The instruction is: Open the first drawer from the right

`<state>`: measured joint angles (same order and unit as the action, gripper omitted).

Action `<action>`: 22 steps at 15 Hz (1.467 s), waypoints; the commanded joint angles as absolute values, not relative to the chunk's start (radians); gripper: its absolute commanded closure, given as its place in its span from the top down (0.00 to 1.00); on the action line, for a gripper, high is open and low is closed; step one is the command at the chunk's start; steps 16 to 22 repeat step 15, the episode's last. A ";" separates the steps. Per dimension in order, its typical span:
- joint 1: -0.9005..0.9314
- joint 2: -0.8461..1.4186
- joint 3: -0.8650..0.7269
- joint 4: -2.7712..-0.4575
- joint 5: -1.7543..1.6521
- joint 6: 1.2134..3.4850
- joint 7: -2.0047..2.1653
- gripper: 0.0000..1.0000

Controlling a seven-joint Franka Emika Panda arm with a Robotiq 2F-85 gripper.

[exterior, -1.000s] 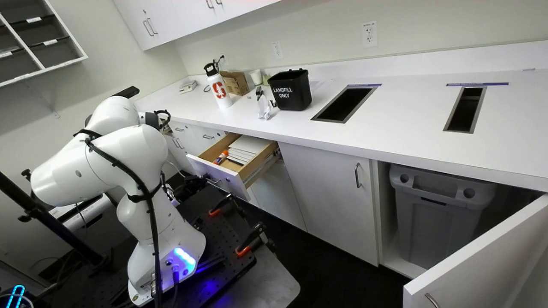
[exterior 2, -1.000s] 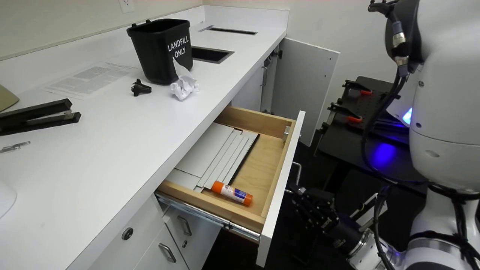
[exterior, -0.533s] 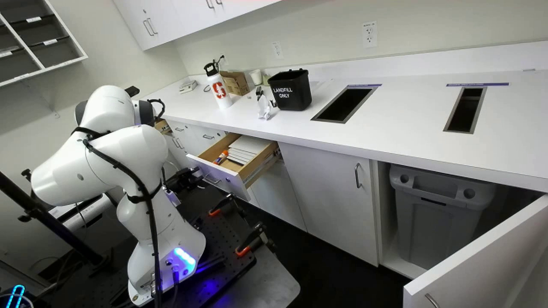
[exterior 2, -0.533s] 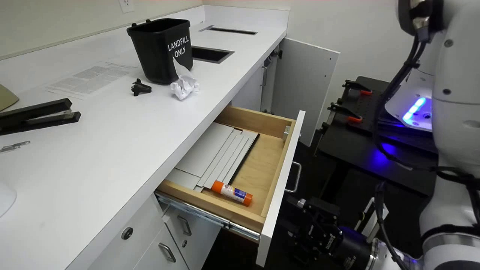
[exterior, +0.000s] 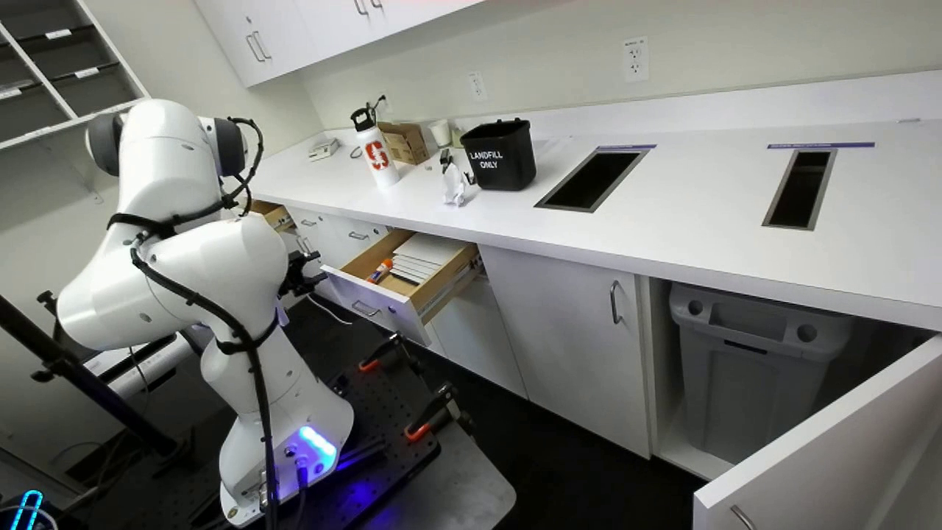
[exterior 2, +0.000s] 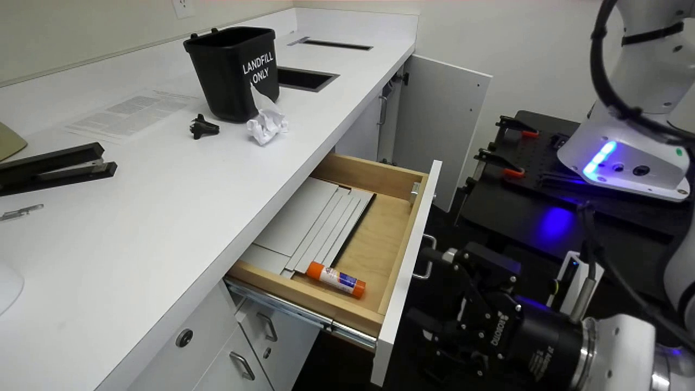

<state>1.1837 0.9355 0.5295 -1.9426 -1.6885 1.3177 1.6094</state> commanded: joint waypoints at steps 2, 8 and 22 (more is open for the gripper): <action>1.130 0.706 0.543 -2.080 -1.615 1.358 1.512 1.00; 1.069 0.419 0.582 -2.267 -1.477 1.393 1.490 1.00; 1.069 0.411 0.555 -2.259 -1.488 1.401 1.489 1.00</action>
